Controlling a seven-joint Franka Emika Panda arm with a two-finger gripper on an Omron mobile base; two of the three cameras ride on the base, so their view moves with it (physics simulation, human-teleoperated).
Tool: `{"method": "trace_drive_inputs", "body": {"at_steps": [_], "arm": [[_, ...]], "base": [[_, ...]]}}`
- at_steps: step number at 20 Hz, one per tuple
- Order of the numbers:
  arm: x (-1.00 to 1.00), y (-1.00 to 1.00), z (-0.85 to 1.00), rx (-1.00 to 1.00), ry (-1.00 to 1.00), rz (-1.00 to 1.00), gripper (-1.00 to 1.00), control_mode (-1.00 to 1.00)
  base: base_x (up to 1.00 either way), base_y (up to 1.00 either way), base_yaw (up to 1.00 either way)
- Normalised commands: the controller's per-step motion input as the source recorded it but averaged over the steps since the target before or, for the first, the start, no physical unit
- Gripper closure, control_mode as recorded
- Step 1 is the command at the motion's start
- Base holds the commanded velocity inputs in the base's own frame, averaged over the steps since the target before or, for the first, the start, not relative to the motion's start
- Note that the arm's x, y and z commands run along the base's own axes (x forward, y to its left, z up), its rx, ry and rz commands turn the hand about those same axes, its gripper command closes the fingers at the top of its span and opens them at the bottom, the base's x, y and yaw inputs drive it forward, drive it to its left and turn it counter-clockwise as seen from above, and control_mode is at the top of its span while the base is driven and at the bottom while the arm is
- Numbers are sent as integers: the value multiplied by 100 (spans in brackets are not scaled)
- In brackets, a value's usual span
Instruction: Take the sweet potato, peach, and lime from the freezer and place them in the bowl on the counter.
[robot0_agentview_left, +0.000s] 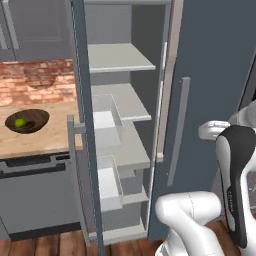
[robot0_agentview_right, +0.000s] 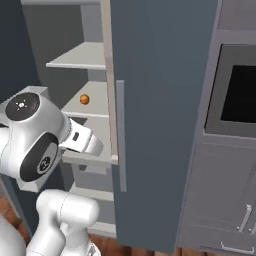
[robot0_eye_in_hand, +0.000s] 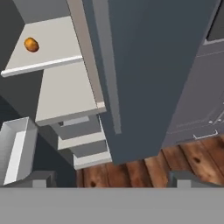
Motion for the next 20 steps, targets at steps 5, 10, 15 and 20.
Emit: {"method": "trace_drive_inputs", "body": {"at_steps": [5,10,15,20], "arm": [[0,0,0,0,0,0,-100,100],[0,0,0,0,0,0,-100,100],[0,0,0,0,0,0,-100,100],[0,0,0,0,0,0,-100,100]], "base": [[53,-10,38],[50,0,39],[58,0,35],[83,0,34]]}}
